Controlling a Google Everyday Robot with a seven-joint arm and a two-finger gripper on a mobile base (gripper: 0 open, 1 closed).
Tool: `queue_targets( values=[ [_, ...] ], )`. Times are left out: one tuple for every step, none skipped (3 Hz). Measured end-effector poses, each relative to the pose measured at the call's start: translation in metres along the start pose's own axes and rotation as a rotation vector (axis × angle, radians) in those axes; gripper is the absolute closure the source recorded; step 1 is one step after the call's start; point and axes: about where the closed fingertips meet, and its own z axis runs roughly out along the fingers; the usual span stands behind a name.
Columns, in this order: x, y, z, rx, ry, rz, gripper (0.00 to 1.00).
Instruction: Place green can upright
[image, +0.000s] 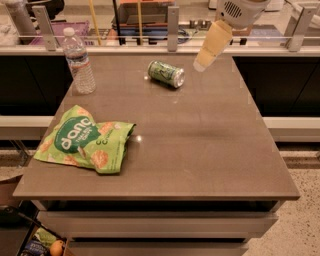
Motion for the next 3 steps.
queue_targets(
  values=[
    [-0.017, -0.004, 0.011, -0.012, -0.014, -0.02, 0.0],
    [-0.032, -0.004, 0.024, -0.042, -0.033, -0.043, 0.0],
    [-0.044, 0.0, 0.04, -0.09, -0.063, -0.055, 0.0]
  ],
)
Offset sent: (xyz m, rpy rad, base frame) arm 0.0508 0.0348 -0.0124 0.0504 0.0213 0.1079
